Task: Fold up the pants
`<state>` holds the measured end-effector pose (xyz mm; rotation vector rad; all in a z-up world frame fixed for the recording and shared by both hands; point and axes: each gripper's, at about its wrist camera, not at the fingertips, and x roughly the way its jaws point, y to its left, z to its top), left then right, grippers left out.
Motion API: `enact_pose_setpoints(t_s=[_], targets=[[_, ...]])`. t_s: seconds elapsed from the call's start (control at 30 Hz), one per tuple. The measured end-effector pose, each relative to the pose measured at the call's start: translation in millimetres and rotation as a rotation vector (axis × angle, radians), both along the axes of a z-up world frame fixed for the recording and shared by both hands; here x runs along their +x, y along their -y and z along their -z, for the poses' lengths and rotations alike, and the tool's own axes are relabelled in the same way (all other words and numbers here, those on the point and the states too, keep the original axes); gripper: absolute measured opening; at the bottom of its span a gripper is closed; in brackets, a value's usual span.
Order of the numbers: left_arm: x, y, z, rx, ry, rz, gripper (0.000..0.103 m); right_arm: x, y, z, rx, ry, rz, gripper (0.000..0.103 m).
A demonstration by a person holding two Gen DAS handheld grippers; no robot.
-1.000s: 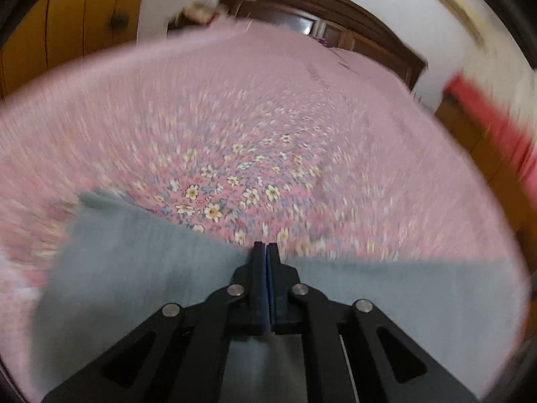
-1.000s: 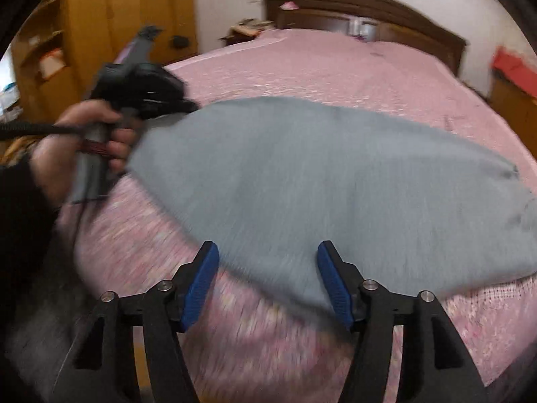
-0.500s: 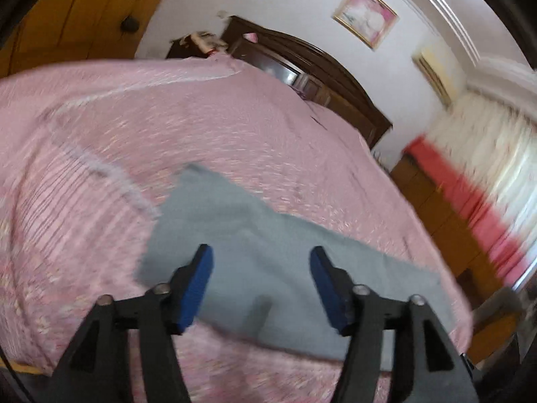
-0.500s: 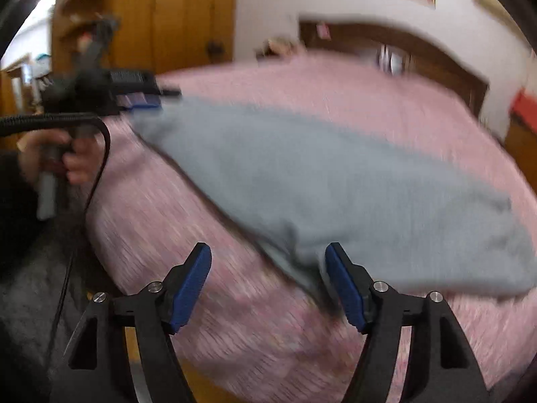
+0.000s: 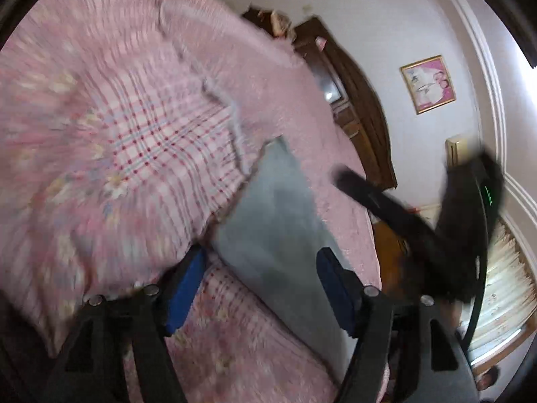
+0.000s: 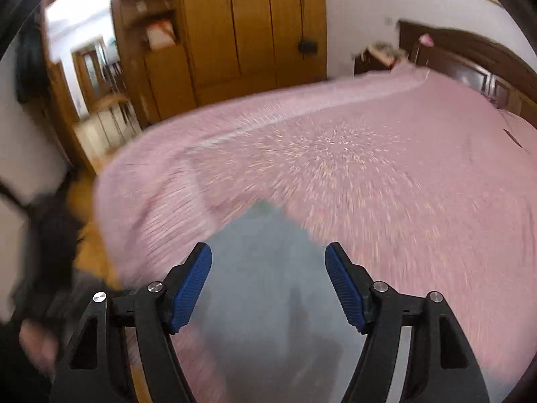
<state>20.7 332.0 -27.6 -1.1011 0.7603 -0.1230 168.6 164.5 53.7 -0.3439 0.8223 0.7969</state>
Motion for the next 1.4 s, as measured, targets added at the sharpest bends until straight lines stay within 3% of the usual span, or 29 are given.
enact_pose_setpoints(t_s=[0.07, 0.1, 0.13, 0.17, 0.2, 0.23, 0.27, 0.33, 0.37, 0.43, 0.5, 0.6, 0.73, 0.87, 0.93, 1.2, 1.4], targets=[[11, -8, 4, -0.054, 0.025, 0.003, 0.07, 45, -41, 22, -0.164, -0.073, -0.034, 0.072], [15, -10, 3, -0.061, 0.044, 0.019, 0.061, 62, -53, 36, -0.222, -0.142, -0.061, 0.072], [17, -12, 2, -0.057, 0.049, 0.027, 0.047, 78, -63, 50, -0.265, -0.22, -0.094, 0.072], [20, -13, 6, -0.065, 0.035, 0.034, 0.013, 90, -68, 60, -0.298, -0.271, -0.121, 0.072], [23, -15, 11, -0.099, 0.018, 0.048, 0.006, 94, -74, 68, -0.33, -0.279, -0.146, 0.071], [24, -17, 15, -0.128, 0.016, 0.045, 0.006, 96, -79, 70, -0.345, -0.275, -0.168, 0.06], [24, -18, 15, -0.132, 0.022, 0.044, 0.007, 94, -85, 71, -0.357, -0.265, -0.214, 0.04], [23, -19, 11, -0.121, 0.032, 0.046, 0.006, 82, -90, 65, -0.345, -0.238, -0.289, 0.012], [22, -18, 8, -0.105, 0.029, 0.044, 0.006, 79, -90, 63, -0.345, -0.218, -0.299, 0.009], [22, -14, 0, -0.029, 0.017, 0.031, 0.005, 73, -89, 57, -0.333, -0.176, -0.296, 0.006], [22, -1, -20, 0.12, 0.026, 0.03, 0.005, 69, -81, 47, -0.297, -0.167, -0.276, 0.006], [15, 26, -56, 0.344, 0.085, 0.024, 0.005, 63, -46, 17, -0.165, -0.191, -0.212, 0.005], [12, 65, -91, 0.482, 0.13, 0.057, 0.005, 62, -1, -21, 0.023, -0.177, -0.15, 0.005], [12, 111, -116, 0.579, 0.166, 0.107, 0.005, 43, 47, -48, 0.196, -0.185, -0.072, 0.005], [13, 129, -124, 0.587, 0.176, 0.117, 0.005, 41, 81, -55, 0.273, -0.195, -0.034, 0.005], [31, 243, -165, 0.706, 0.238, 0.233, 0.005, 30, 181, -74, 0.412, -0.158, 0.05, 0.005], [38, 333, -178, 0.787, 0.29, 0.357, 0.005, 22, 277, -80, 0.511, -0.155, 0.141, 0.005]])
